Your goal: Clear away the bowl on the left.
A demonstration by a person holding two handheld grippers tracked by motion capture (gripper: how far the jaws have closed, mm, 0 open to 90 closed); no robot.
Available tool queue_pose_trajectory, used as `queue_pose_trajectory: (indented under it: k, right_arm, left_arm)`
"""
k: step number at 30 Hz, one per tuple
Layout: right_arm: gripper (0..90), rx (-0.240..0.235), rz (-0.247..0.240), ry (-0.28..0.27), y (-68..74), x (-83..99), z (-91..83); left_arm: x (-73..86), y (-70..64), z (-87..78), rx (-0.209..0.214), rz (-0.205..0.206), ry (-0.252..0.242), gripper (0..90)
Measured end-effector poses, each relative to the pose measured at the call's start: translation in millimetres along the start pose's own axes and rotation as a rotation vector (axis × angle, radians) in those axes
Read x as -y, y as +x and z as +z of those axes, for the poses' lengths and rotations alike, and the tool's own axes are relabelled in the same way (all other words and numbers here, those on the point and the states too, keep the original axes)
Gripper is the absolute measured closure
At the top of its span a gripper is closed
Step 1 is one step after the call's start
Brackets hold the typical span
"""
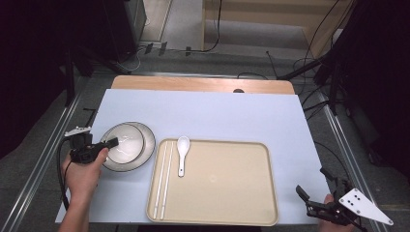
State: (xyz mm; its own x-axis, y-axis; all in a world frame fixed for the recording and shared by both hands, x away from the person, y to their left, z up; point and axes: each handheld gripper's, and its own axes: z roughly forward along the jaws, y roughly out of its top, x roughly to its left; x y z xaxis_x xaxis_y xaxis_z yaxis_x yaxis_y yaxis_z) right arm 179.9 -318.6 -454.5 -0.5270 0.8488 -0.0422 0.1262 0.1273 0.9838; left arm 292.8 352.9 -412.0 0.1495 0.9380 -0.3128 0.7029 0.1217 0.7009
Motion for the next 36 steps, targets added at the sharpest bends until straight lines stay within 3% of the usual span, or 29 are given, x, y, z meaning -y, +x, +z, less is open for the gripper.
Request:
queue_pose_trajectory:
  k: [22,36]
  right_arm:
    - [3.7,-0.004,0.014,-0.004,-1.4,0.6,-0.4]
    - [3.7,-0.003,0.019,-0.003,-2.7,1.4,-0.8]
  left_arm:
    - [16.5,-38.5,-7.5,0.091,0.05,0.027,83.1]
    - [33.6,-75.1,-1.5,0.143,0.132,0.087,83.1]
